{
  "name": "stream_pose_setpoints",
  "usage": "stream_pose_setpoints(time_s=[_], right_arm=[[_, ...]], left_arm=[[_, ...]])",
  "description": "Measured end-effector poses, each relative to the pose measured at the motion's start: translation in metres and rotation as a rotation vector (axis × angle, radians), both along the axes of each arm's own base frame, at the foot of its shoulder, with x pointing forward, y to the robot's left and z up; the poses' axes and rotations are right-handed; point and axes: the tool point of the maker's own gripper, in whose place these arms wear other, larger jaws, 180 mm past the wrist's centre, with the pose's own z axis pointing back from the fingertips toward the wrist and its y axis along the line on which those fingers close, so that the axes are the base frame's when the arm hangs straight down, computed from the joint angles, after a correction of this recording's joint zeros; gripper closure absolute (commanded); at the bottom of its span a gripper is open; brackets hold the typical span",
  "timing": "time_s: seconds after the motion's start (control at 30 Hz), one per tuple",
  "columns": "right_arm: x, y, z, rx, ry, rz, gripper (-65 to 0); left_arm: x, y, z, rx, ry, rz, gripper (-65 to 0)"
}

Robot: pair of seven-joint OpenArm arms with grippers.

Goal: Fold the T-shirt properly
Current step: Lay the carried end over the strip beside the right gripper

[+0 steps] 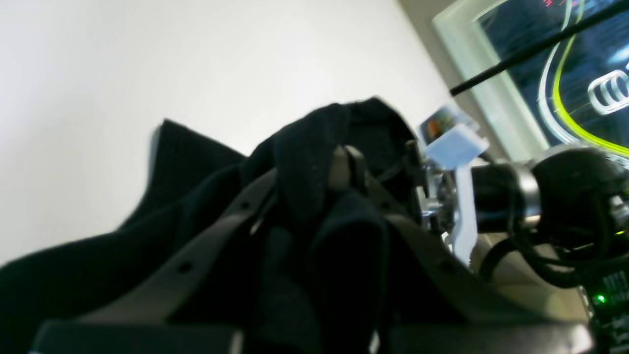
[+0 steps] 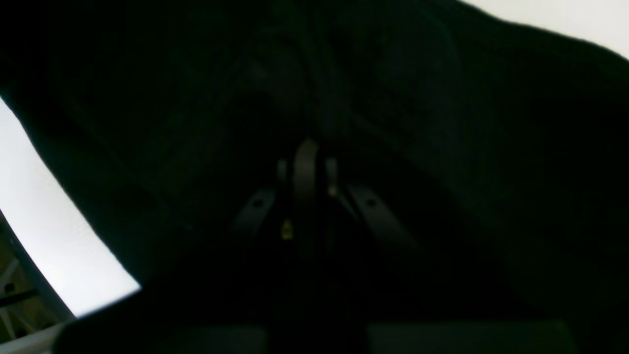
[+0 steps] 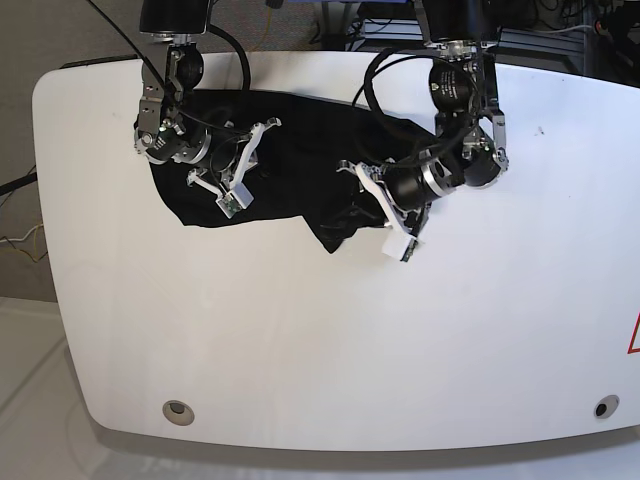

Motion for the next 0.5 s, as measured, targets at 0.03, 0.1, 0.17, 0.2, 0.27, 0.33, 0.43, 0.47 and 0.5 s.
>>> stream_pose_setpoints(time_s=[0.03, 0.1, 0.17, 0.2, 0.27, 0.33, 0.43, 0.47, 0.5], right_arm=[[0.0, 0.0, 0.0, 0.0, 0.0, 0.0, 0.0], [0.0, 0.0, 0.0, 0.001, 0.0, 0.0, 0.0], [0.0, 0.0, 0.0, 0.0, 0.0, 0.0, 0.0], [0.0, 0.0, 0.0, 0.001, 0.0, 0.0, 0.0], [0.0, 0.0, 0.0, 0.0, 0.0, 0.0, 0.0], [0.0, 0.0, 0.0, 0.0, 0.0, 0.0, 0.0], [0.0, 0.0, 0.0, 0.0, 0.0, -0.001, 0.0], [0.0, 0.0, 0.0, 0.0, 0.0, 0.0, 0.0], [0.0, 0.0, 0.0, 0.0, 0.0, 0.0, 0.0]], left_arm=[[-0.001, -0.002, 0.0, -0.008, -0.002, 0.0, -2.5], [-0.005, -0.008, -0.003, -0.023, 0.003, -0.003, -2.5], [-0.009, -0.014, -0.007, -0.026, 0.007, -0.009, -2.5], [-0.011, -0.015, -0.009, -0.026, 0.012, -0.012, -2.5], [-0.017, -0.018, -0.017, -0.009, 0.03, -0.022, -2.5], [-0.021, -0.021, -0.023, 0.002, 0.042, -0.03, -2.5], [-0.026, -0.024, -0.027, 0.005, 0.056, -0.042, -2.5], [-0.026, -0.025, -0.027, 0.004, 0.056, -0.042, -2.5], [-0.025, -0.025, -0.026, 0.002, 0.053, -0.04, -2.5]])
